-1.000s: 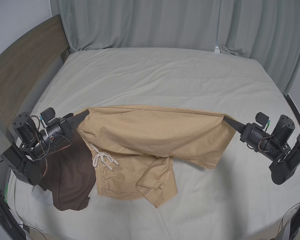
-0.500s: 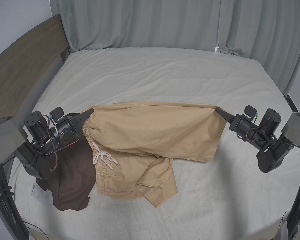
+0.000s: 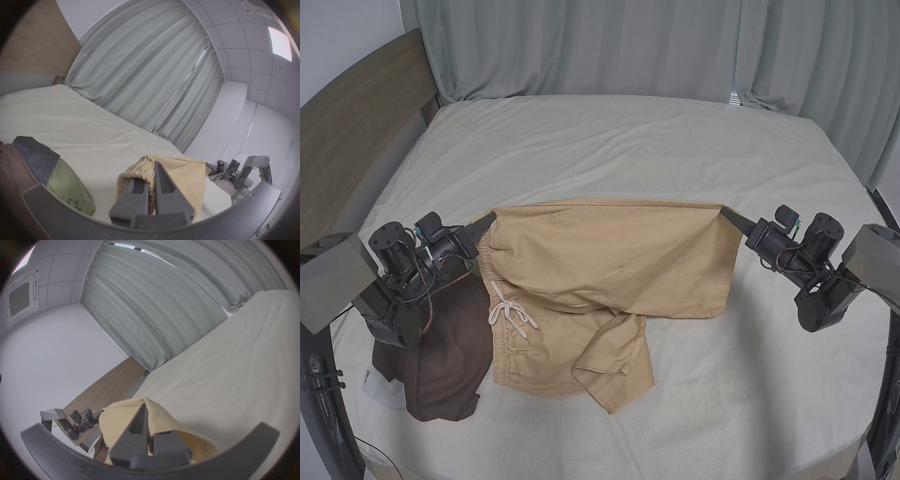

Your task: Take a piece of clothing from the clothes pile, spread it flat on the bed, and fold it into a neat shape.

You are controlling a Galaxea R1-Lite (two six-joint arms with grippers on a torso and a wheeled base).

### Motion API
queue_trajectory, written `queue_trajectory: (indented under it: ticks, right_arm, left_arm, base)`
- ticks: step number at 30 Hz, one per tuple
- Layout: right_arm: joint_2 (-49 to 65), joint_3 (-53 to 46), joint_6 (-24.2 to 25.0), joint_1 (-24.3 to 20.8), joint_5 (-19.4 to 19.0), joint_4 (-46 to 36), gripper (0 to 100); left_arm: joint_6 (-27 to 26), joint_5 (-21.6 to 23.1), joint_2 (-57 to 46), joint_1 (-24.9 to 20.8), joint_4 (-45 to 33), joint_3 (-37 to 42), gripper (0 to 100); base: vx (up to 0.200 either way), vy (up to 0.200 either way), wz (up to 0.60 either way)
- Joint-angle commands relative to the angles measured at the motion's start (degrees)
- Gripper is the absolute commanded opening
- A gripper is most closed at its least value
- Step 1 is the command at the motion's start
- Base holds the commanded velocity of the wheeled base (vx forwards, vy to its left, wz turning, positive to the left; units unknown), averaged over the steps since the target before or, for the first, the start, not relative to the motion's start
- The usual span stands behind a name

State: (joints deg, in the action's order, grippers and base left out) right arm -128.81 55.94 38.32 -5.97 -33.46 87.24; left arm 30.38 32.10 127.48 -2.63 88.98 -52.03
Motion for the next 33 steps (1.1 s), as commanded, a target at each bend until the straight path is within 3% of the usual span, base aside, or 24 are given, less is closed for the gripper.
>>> queue_trajectory:
  ticks: [1,28,29,33]
  right_arm:
    - [-2.4,2.6,1.1,0.5,0.0,0.0,0]
    - [-11.5,18.7,1.5,1.1,0.0,-5.1,0]
    - [-11.7,19.6,1.5,1.1,0.1,-5.6,100]
    - [-13.1,22.8,1.5,1.1,0.2,-5.8,100]
  left_arm:
    - [0.8,-0.5,2.5,-0.1,0.1,-2.3,0]
    - [4.9,-0.5,9.3,0.1,0.1,-12.0,0]
    - [5.0,-0.5,9.5,0.2,0.1,-12.2,100]
    - [5.3,-0.5,10.1,0.3,0.1,-12.7,100]
  base:
    - [0.0,0.0,0.0]
    - [0.0,0.0,0.0]
    - [0.0,0.0,0.0]
    - [0.0,0.0,0.0]
